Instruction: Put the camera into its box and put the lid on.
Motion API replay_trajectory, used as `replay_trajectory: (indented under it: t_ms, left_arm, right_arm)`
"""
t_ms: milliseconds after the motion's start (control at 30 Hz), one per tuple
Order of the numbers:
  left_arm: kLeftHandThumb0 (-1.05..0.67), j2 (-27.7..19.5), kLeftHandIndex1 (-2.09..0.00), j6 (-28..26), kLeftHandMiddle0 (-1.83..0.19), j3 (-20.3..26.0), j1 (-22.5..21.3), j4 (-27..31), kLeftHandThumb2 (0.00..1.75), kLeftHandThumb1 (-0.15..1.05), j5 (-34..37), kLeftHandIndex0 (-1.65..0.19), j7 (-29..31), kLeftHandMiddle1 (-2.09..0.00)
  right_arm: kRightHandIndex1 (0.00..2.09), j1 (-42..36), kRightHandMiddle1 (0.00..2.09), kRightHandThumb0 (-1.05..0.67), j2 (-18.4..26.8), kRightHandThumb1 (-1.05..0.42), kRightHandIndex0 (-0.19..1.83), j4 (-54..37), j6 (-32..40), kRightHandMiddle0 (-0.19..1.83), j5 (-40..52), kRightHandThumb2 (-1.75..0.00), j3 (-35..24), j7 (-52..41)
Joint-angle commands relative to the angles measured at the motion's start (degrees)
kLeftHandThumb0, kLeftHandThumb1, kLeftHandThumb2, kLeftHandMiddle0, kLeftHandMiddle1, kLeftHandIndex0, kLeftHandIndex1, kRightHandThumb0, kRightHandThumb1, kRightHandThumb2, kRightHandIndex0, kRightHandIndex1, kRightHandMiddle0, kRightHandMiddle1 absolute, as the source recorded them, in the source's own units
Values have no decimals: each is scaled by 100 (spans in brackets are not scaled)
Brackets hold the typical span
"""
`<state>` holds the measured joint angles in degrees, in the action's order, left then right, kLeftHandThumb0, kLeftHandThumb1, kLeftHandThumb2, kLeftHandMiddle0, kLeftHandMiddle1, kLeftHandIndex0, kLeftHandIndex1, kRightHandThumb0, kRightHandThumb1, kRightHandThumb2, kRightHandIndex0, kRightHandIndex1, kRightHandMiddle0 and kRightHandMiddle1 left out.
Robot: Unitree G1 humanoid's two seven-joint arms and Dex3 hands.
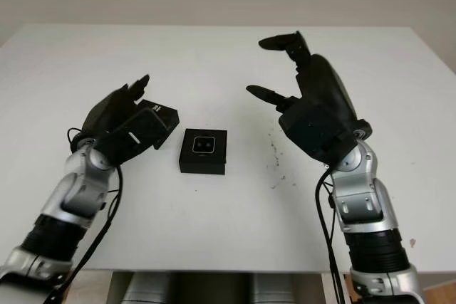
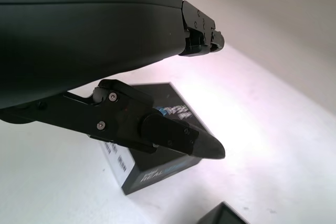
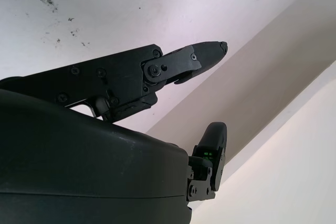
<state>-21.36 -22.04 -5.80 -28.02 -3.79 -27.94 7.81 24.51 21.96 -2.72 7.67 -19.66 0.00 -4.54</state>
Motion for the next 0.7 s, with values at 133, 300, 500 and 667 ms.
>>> replay_trajectory:
  t_ms: [133,300,500,667]
  left_arm:
    - [-56,-865,-5,829,0,586,-61,241,5,101,1092,-8,1181,-5]
    - [-68,-1277,-4,1095,1,519,-182,86,5,99,1217,-6,1598,-5]
    - [-77,-1308,-3,868,7,162,-104,192,5,97,484,3,1301,-3]
    - [-75,-1558,-4,1304,14,-214,-196,-127,4,95,-25,3,1312,-2]
  right_arm:
    - [6,52,100,-53,2,-104,23,8,-85,0,27,-5,-27,36]
    - [6,57,101,-54,-9,-103,23,69,-171,1,65,-5,-28,51]
    - [6,33,104,-52,-13,-103,23,64,-142,-1,58,-5,-19,52]
    - [6,0,102,-51,17,-103,23,-10,-110,0,44,-5,-39,28]
